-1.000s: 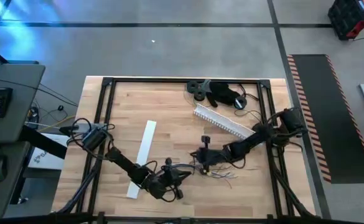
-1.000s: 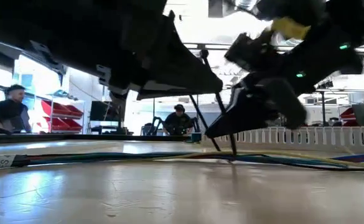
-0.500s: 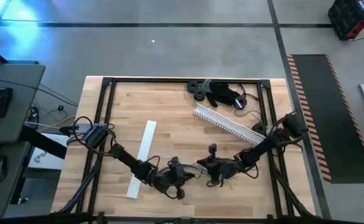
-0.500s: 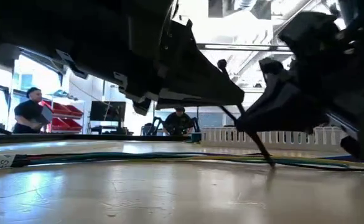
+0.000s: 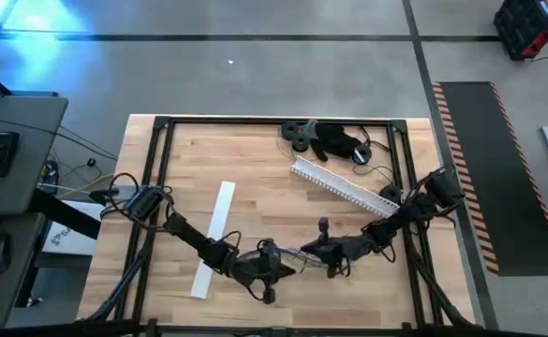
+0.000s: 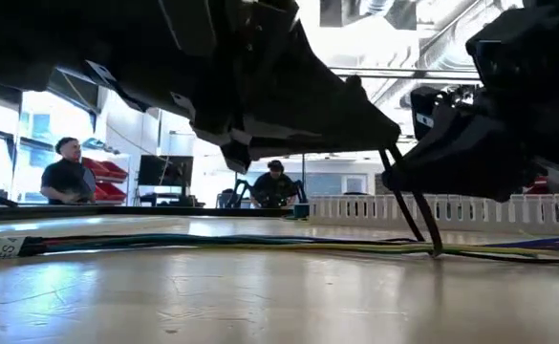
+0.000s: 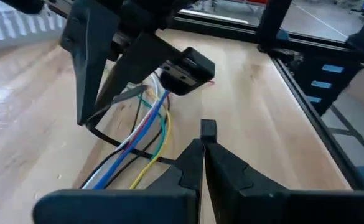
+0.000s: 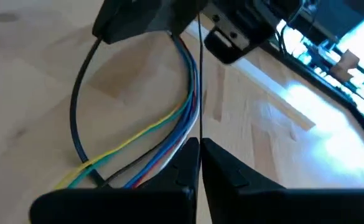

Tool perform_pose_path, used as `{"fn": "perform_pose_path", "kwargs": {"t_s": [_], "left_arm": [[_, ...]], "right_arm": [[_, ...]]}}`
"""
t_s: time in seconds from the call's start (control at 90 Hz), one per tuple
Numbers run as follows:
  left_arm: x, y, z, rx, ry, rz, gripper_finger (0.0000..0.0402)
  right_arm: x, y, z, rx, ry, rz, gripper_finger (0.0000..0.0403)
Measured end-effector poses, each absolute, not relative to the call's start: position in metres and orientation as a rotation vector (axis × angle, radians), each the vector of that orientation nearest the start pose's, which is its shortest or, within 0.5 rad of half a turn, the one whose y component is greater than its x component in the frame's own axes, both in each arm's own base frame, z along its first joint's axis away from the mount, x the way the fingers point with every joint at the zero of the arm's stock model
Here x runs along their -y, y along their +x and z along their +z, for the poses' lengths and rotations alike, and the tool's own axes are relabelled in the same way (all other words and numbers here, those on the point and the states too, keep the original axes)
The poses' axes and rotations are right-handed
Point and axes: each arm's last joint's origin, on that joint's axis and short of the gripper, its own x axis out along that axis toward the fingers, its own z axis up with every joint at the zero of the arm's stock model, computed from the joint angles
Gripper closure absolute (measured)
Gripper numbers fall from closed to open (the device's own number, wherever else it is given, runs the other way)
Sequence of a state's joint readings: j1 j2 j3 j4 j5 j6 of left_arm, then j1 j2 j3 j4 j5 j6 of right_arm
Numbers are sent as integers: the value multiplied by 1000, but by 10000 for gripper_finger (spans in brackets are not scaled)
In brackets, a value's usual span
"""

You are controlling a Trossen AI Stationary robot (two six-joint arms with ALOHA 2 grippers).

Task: Ziptie cables
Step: Wrap the cable using zip tie

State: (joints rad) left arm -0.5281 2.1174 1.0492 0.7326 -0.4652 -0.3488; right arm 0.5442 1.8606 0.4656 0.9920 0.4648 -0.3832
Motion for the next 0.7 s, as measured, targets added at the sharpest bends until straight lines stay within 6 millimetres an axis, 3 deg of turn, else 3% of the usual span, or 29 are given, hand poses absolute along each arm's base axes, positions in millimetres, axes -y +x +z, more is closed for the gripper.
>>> {"fn": "perform_pose_path", "kwargs": {"t_s": [0.7], "left_arm": [[179, 381, 118, -296, -295, -217, 402]], "right_arm": [[-140, 250, 93, -290, -868, 162, 403]]}}
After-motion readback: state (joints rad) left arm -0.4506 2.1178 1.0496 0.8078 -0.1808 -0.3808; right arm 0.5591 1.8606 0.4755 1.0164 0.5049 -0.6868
